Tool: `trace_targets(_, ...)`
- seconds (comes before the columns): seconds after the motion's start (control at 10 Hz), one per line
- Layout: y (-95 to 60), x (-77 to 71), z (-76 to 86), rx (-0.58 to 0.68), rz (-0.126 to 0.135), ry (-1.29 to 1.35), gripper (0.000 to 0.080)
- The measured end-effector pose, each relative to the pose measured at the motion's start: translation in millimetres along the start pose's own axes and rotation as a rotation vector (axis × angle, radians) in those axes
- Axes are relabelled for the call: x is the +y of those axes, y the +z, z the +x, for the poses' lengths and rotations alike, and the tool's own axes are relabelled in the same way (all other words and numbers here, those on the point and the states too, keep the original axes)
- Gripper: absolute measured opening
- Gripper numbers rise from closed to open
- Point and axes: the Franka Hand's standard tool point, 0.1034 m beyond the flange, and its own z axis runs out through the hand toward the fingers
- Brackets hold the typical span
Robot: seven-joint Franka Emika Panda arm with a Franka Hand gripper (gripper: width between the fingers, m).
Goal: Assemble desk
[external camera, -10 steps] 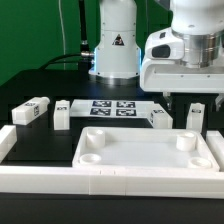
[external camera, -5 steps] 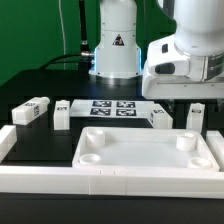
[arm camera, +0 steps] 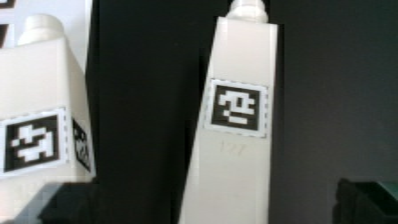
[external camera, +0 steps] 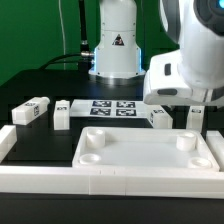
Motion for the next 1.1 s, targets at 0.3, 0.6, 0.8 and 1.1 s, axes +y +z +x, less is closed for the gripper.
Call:
trace_targets(0.3, 7.6, -4.0, 7.6, -0.095, -0.004, -0.006, 0.0649)
trace_targets(0.6, 17.5, -8.5, 8.9, -0.11, -0.016, 0.004, 0.0649)
trace_targets(0.8, 22.1, -11.6, 10.5, -0.108, -0.022, 0.003, 0.0649)
trace_targets(1.1, 28.4, -12.9, 12.6, -0.112, -0.026, 0.002, 0.0623)
